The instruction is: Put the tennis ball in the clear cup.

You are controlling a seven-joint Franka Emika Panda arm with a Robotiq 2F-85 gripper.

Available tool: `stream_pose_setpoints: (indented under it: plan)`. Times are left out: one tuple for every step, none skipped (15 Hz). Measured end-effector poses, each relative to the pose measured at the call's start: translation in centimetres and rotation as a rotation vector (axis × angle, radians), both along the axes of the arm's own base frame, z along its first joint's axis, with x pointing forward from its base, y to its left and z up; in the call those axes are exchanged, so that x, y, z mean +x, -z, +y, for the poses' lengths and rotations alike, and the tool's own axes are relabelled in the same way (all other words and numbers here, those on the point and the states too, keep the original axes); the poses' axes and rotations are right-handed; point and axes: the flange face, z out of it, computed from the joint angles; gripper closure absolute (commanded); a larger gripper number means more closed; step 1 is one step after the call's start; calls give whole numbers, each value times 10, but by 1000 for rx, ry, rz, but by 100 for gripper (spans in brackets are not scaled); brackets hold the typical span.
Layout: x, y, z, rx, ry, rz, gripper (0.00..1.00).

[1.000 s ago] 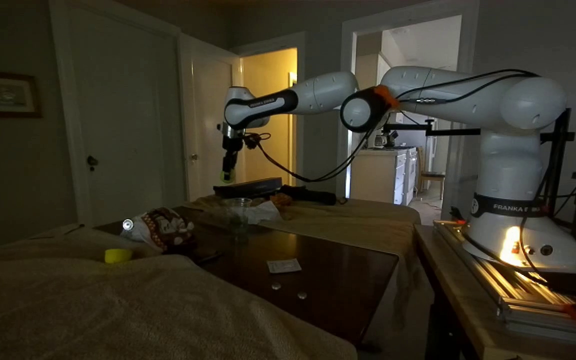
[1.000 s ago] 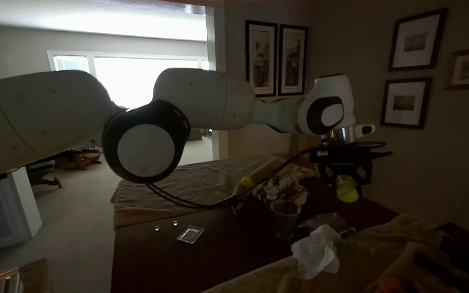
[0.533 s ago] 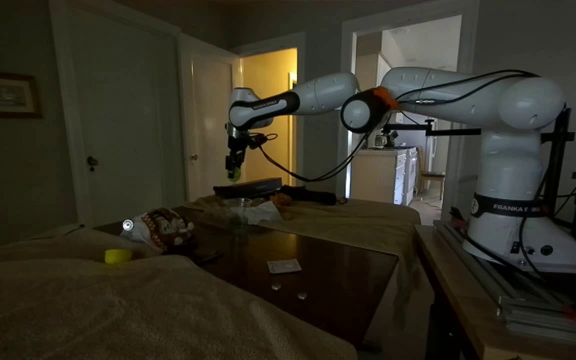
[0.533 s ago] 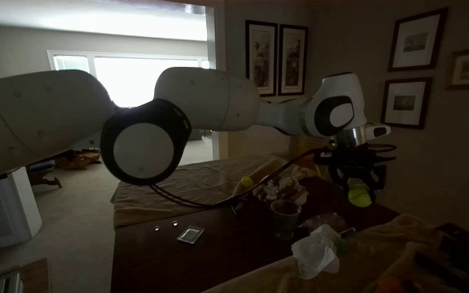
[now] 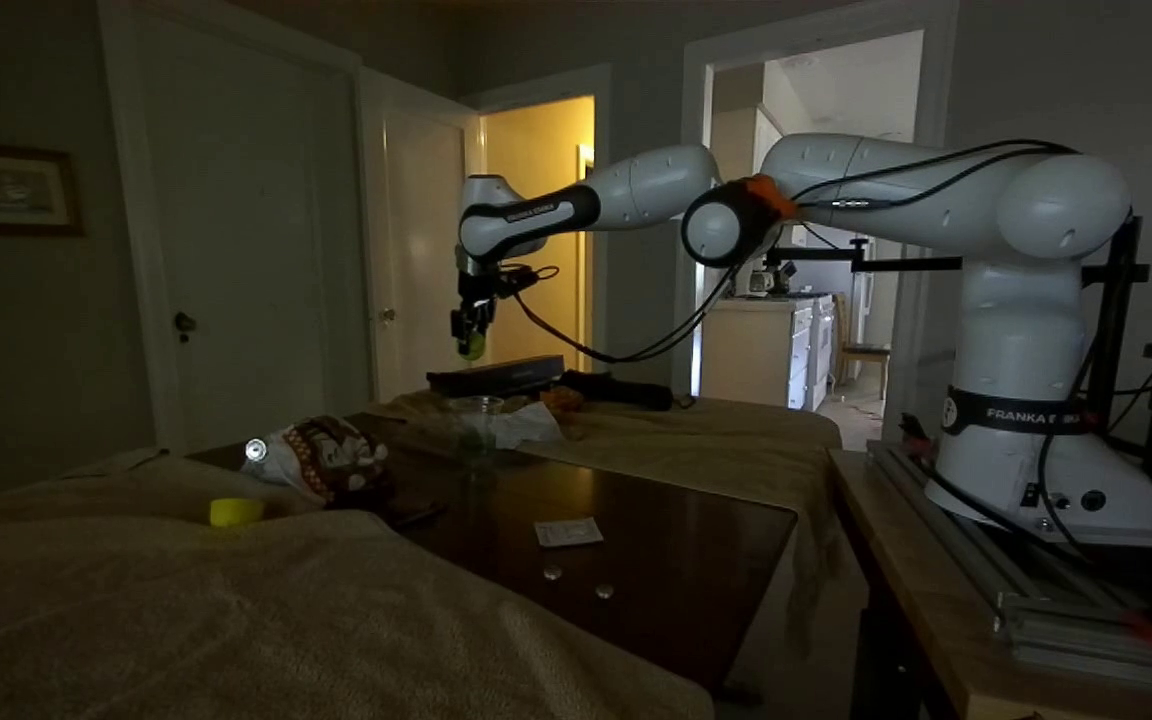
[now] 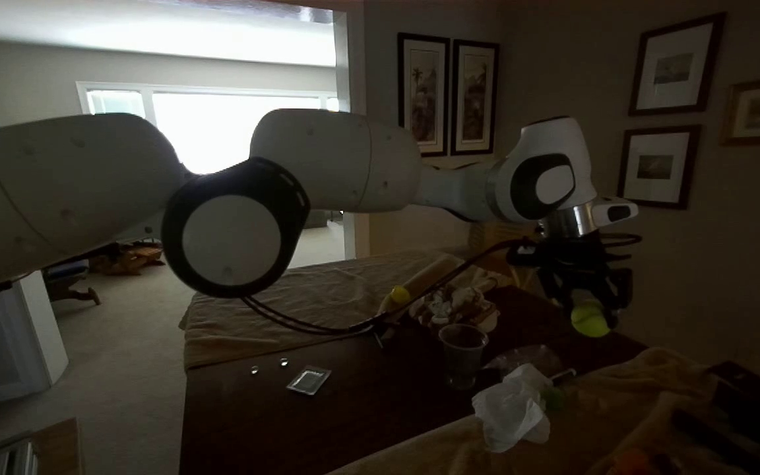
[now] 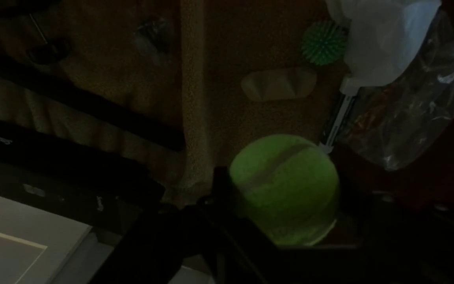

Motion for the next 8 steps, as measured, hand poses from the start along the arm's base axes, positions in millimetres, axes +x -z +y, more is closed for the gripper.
stream_pose_setpoints:
  plan:
    - [0, 0, 0, 0, -1, -1, 58]
    - [0, 0, 1, 1, -1, -1, 33]
    - [1, 0, 2, 5, -4, -3, 33]
    - [1, 0, 3, 8, -6, -5, 33]
    - [1, 0, 4, 10, -7, -7, 33]
    - [2, 0, 4, 11, -8, -9, 58]
    - [2, 0, 4, 11, -8, -9, 58]
    - [2, 0, 4, 12, -8, -8, 58]
